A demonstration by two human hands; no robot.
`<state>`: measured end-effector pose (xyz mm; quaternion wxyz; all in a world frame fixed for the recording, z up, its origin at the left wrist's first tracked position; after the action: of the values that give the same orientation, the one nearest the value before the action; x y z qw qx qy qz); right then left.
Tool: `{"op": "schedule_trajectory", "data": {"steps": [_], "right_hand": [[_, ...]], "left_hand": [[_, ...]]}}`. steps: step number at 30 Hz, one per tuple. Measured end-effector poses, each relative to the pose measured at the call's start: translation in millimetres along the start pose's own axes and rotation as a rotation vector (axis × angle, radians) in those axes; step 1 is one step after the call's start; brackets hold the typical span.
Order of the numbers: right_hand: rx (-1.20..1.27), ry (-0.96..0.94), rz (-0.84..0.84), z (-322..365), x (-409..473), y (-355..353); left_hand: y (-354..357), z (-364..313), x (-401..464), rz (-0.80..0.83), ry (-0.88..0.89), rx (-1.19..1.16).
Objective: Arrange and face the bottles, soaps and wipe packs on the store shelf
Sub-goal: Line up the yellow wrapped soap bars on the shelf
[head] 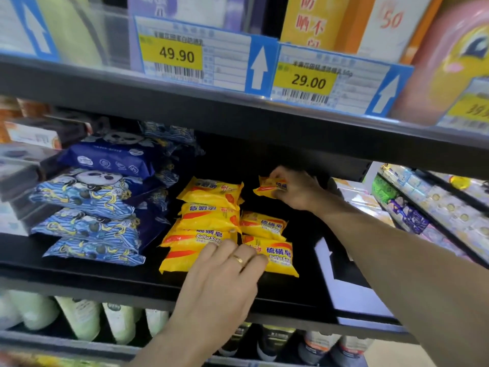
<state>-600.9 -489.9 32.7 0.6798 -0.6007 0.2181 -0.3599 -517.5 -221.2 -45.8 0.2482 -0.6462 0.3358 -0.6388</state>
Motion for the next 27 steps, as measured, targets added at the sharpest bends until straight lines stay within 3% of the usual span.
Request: {"op": "schedule_trajectory", "data": {"steps": [7, 16, 19, 22, 25, 27], "right_hand": [[0.141, 0.021, 0.091, -19, 35, 35], [-0.057, 0.026, 0.027, -22, 55, 47], [-0.169, -0.015, -0.066, -10, 41, 38], [-0.039, -0.184, -0.195, 17, 16, 16], [0.184, -0.263, 0.159, 35, -13, -6], [0.167, -0.277, 0.387, 39, -31, -13]], "left_hand": [[9, 11, -4, -0.165, -0.034, -0.055], [15, 13, 0, -0.153, 0.001, -0.073], [13, 11, 2, -0.108, 0.027, -0.059], [11, 5, 5, -0.016, 0.045, 0.015], [12, 0, 13, 0.051, 0.071, 0.146], [14, -6, 19, 0.042, 0.036, 0.238]]}}
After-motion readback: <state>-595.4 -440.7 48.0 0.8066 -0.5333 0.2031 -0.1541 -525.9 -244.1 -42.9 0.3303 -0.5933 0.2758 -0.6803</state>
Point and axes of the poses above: each hand's wrist, its own x-axis towards the middle knuckle, its own y-axis out of the palm, z = x × y, the point moved 1 cm from there along x, towards the middle knuckle, and after that the axes turned 2 degrees about -y, right-handed, at the moved point
